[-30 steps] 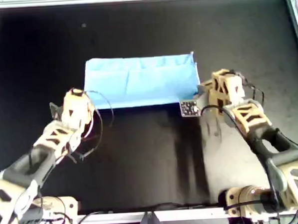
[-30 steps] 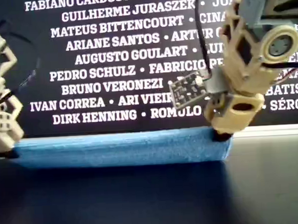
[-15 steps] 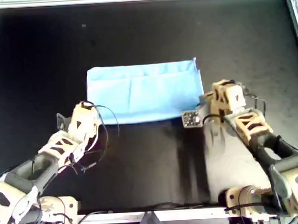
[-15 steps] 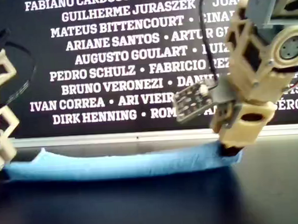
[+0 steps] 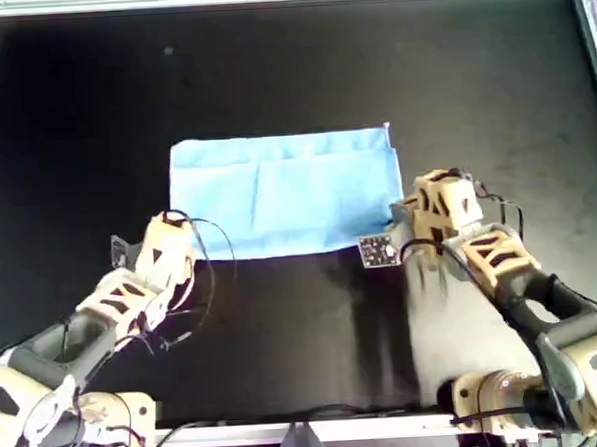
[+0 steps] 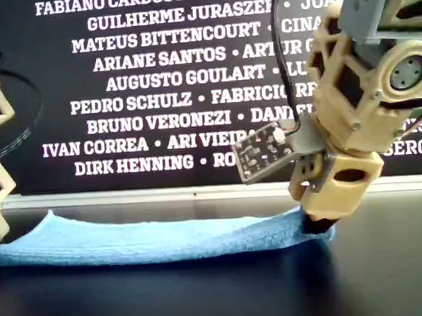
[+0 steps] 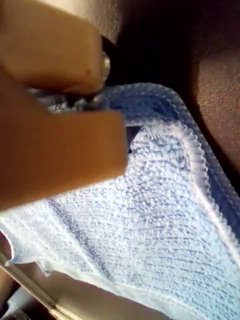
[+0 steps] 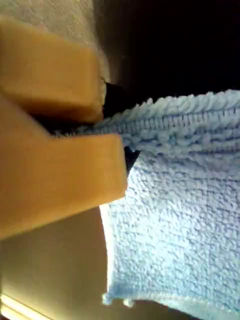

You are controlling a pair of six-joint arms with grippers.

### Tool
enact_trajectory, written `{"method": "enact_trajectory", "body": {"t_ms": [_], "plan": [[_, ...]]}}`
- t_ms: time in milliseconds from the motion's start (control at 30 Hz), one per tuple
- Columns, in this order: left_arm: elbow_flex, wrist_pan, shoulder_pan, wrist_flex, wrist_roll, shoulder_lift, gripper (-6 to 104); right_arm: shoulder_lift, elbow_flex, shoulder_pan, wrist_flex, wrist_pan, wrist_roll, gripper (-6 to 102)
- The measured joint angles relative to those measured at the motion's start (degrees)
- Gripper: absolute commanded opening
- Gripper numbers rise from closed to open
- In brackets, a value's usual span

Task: Fold a cloth

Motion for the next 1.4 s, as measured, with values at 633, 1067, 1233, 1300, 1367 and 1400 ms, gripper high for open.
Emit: {"method": "enact_trajectory", "body": {"t_ms": [633, 1067, 1233, 1300, 1367, 1400], "plan": [[8.53, -0.53, 0.00, 0.00, 0.00, 11.51, 81, 9.05, 4.48, -0.62, 0.00, 0.00, 0.00, 49], [32.26, -1.05, 0.00, 0.00, 0.00, 53.88, 82, 43.68, 28.04, -1.23, 0.00, 0.18, -0.18, 49], [36.39, -3.69, 0.00, 0.09, 0.00, 68.82, 82, 58.45, 34.45, -7.82, 0.00, 0.18, -0.18, 50], [36.39, -6.42, 0.00, 0.09, 0.00, 72.95, 82, 64.95, 37.18, -12.22, 0.00, 0.18, -0.18, 49], [36.39, -9.40, 0.00, 0.09, 0.00, 74.88, 82, 71.63, 40.25, -15.29, 0.00, -0.09, -0.18, 49], [36.39, -10.99, 0.00, 0.09, 0.00, 75.15, 82, 74.79, 41.92, -15.56, 0.00, -0.09, -0.18, 49]]}}
